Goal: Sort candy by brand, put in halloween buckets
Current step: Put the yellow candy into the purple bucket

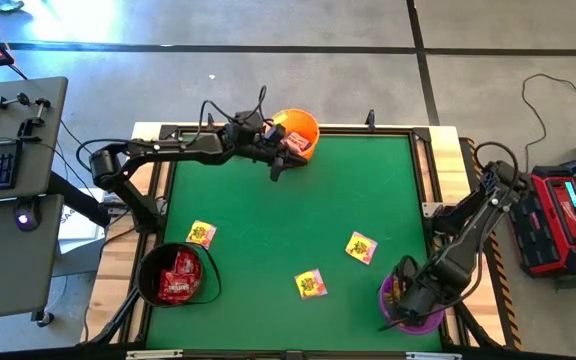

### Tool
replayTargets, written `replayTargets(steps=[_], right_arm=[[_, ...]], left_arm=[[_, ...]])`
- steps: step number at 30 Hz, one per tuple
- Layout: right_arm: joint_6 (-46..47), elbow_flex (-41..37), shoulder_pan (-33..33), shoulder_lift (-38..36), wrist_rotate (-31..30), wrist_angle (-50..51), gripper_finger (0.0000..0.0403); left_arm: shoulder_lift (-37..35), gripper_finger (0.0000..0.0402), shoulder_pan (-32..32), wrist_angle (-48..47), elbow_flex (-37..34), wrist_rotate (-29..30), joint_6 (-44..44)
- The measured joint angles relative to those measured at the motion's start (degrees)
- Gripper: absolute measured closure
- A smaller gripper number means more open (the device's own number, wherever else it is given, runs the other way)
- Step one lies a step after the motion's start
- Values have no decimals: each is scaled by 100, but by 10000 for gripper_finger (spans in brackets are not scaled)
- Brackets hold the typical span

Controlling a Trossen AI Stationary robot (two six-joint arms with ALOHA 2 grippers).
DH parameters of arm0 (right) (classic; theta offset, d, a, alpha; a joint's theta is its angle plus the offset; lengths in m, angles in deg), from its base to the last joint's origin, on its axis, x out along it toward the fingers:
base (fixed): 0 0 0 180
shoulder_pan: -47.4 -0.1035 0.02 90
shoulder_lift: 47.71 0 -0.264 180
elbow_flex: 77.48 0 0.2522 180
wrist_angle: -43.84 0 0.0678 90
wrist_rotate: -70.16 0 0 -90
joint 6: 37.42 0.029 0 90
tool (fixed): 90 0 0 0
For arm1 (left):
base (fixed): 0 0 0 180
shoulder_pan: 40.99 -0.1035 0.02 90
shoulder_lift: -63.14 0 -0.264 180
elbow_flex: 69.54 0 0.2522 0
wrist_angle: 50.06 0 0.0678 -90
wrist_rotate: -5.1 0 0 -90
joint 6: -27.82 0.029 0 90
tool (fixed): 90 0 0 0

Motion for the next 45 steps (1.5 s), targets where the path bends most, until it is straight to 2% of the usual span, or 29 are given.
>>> replayTargets(steps=[5,9,15,22,26,32,36,39,43,45], right_arm=[[-381,176,0,-4,106,541,279],[-796,517,0,-4,41,1055,250],[-1347,1406,-41,-7,-439,1929,238],[-1854,1956,-57,-11,-1637,2503,238],[-2544,1957,304,-11,-2263,2619,238],[-3935,1957,1364,25,-2945,2523,227],[-5391,1955,2032,224,-2928,2159,199],[-6409,1955,2459,469,-2695,1941,176],[-7455,1952,2882,872,-2266,1913,153],[-7874,1868,2984,1006,-2253,1814,150]], left_arm=[[0,378,28,2,0,54,8],[2,378,32,1,0,102,4],[2,378,32,2,0,108,2],[2,378,32,0,0,110,0],[2,378,32,0,0,146,2],[4,378,32,0,0,151,127],[4,378,52,0,0,138,390],[4,378,88,-1,0,124,503],[4,378,144,-2,0,121,791],[-6,378,151,-4,0,121,972]])
